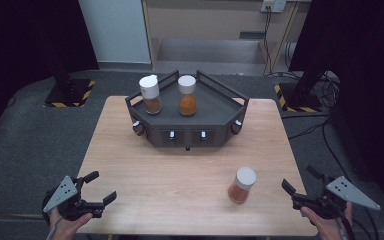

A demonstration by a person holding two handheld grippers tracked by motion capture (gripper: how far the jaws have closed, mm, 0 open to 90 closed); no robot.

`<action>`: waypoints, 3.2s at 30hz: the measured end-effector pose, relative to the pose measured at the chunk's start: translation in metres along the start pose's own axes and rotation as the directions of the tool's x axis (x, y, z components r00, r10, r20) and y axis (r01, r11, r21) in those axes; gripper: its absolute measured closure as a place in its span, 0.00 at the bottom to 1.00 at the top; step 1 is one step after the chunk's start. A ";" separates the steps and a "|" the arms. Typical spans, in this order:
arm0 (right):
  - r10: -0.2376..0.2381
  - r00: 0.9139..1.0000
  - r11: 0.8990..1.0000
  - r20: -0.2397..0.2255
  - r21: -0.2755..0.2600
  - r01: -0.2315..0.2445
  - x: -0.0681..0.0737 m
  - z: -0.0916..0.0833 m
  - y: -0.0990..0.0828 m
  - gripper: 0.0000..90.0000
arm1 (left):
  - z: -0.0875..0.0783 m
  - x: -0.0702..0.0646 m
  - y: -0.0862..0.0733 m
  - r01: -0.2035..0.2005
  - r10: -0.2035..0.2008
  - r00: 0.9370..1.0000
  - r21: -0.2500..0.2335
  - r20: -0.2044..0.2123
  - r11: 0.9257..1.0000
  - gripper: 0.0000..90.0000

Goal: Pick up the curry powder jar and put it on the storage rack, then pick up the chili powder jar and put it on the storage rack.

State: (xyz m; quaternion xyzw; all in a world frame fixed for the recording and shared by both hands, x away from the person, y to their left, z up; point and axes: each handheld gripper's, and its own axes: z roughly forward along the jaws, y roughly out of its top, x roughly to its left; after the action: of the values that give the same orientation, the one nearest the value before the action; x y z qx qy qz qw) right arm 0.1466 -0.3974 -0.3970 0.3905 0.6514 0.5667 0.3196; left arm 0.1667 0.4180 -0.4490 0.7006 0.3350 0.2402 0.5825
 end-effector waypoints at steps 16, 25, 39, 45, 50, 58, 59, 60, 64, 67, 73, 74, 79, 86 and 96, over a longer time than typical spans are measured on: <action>0.007 0.999 1.000 0.053 0.011 -0.008 0.016 -0.012 -0.034 0.02 | -0.001 -0.001 0.000 -0.001 0.001 1.000 -0.012 -0.010 1.000 0.02; 0.015 0.998 1.000 0.058 0.005 -0.016 0.020 -0.014 -0.046 0.02 | -0.004 -0.002 0.000 -0.004 0.004 1.000 -0.018 -0.016 1.000 0.02; -0.005 0.996 1.000 0.090 -0.018 0.006 0.026 -0.014 -0.062 0.02 | -0.009 0.000 -0.002 0.014 -0.015 0.999 -0.045 -0.037 0.999 0.02; -0.015 0.996 1.000 0.086 -0.013 0.016 0.028 -0.013 -0.062 0.02 | -0.009 -0.001 -0.001 0.006 -0.008 0.999 -0.047 -0.032 0.999 0.02; -0.005 0.996 1.000 0.094 -0.009 0.006 0.030 -0.014 -0.063 0.02 | -0.008 -0.001 -0.001 0.004 -0.006 1.000 -0.055 -0.026 0.998 0.02; -0.006 0.995 1.000 0.103 -0.002 0.007 0.032 -0.017 -0.064 0.03 | -0.002 0.005 -0.001 0.017 -0.018 1.000 -0.068 -0.003 0.998 0.02; -0.009 0.995 1.000 0.102 -0.002 0.009 0.032 -0.018 -0.064 0.03 | -0.001 0.006 0.000 0.018 -0.018 1.000 -0.068 0.000 0.998 0.02; -0.011 0.995 1.000 0.103 0.000 0.011 0.033 -0.019 -0.064 0.03 | 0.000 0.007 -0.001 0.020 -0.020 1.000 -0.070 0.004 0.997 0.02; -0.011 0.994 1.000 0.112 0.010 0.010 0.033 -0.019 -0.065 0.03 | 0.004 0.009 0.001 0.016 -0.015 1.000 -0.066 0.014 0.998 0.02; -0.008 0.994 1.000 0.112 0.010 0.007 0.032 -0.019 -0.066 0.03 | 0.005 0.008 0.001 0.010 -0.009 1.000 -0.061 0.016 0.998 0.02; -0.020 0.995 1.000 0.099 0.009 0.019 0.033 -0.018 -0.066 0.03 | 0.003 0.007 0.001 0.009 -0.009 1.000 -0.061 0.010 0.998 0.02; -0.021 0.995 1.000 0.097 0.008 0.020 0.033 -0.018 -0.066 0.03 | 0.003 0.007 0.001 0.010 -0.010 1.000 -0.061 0.010 0.998 0.02; -0.018 0.995 1.000 0.095 0.010 0.017 0.032 -0.018 -0.066 0.03 | 0.004 0.007 0.001 0.007 -0.006 1.000 -0.058 0.015 0.998 0.02; -0.008 0.996 1.000 0.093 -0.004 0.009 0.032 -0.019 -0.067 0.03 | 0.004 0.006 0.002 0.001 0.000 1.000 -0.054 0.017 0.999 0.02; 0.000 0.997 1.000 0.082 -0.026 0.002 0.030 -0.024 -0.062 0.02 | 0.003 0.004 0.002 0.000 0.001 1.000 -0.053 0.015 0.999 0.02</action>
State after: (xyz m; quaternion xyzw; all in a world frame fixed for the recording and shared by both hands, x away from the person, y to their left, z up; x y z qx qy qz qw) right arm 0.1023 -0.3862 -0.4540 0.4090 0.6305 0.5585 0.3512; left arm 0.1716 0.4192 -0.4481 0.6868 0.3241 0.2440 0.6030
